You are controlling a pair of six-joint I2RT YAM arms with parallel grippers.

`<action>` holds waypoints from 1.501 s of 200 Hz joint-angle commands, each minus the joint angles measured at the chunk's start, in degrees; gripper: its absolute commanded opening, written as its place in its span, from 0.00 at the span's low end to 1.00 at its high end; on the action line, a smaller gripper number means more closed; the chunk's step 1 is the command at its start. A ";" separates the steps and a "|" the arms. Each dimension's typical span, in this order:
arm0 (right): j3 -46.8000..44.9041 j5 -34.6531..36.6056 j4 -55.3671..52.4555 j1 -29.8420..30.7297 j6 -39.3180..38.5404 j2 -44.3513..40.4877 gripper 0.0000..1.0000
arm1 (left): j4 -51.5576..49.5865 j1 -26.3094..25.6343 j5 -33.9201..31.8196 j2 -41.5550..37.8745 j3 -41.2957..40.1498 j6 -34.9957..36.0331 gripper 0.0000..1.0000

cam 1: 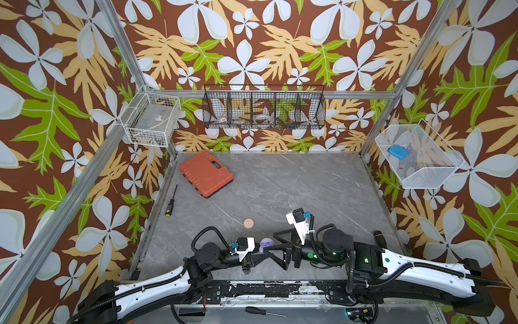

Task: Insert wireless bluetooth earbuds into charging case
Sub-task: Close the charging case.

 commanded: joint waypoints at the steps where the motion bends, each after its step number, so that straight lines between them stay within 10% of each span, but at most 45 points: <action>1: 0.63 -2.34 1.76 0.00 -0.11 0.56 1.00 | 2.53 0.11 -0.25 -0.06 0.48 -0.22 0.00; 154: -0.24 -11.86 7.49 0.02 -0.24 -0.42 0.96 | 2.09 0.15 -0.90 -0.04 0.57 -0.22 0.00; 222: 1.79 -4.42 1.44 -0.01 -2.92 -5.22 0.96 | 1.84 0.14 -1.39 0.23 0.66 -0.73 0.00; 300: 6.55 21.91 -17.82 -0.02 -3.50 -10.01 0.97 | -5.34 0.12 -1.97 1.10 6.42 -6.89 0.00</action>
